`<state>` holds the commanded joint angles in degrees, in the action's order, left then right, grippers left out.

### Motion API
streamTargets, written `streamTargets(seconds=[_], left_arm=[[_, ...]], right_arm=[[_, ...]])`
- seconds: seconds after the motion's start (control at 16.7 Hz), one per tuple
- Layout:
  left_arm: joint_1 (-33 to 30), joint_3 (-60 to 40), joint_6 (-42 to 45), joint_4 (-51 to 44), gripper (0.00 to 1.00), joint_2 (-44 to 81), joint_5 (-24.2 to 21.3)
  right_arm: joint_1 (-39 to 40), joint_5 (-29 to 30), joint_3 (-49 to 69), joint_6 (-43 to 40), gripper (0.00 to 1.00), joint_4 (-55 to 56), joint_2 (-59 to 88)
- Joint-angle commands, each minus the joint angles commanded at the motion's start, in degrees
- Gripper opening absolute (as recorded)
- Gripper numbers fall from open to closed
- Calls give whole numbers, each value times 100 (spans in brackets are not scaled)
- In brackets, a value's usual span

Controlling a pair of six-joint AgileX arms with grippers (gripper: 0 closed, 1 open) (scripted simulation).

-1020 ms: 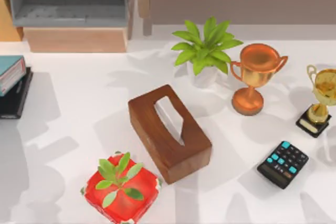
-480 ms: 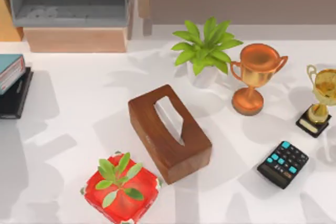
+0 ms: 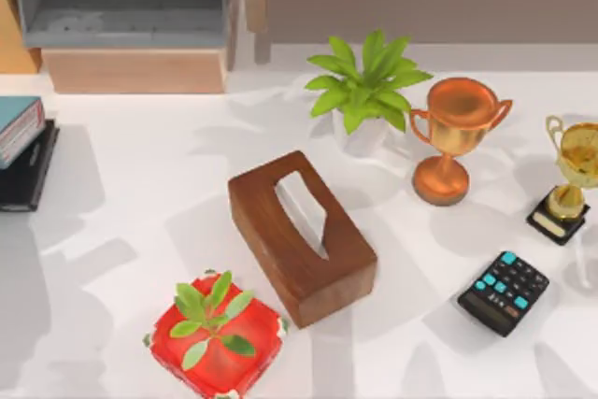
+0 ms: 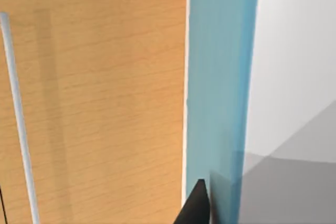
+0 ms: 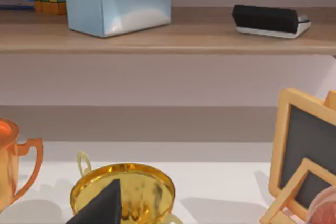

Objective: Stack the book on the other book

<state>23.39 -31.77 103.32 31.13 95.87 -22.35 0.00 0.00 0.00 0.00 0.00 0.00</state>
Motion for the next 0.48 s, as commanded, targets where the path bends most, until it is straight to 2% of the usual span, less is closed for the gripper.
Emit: streamTargets(seconds=[0.3,0.48], left_arm=[[0,0,0,0,98,0,0],[0,0,0,0,100,0,0]], right_arm=[[0,0,0,0,100,0,0],[0,0,0,0,100,0,0]])
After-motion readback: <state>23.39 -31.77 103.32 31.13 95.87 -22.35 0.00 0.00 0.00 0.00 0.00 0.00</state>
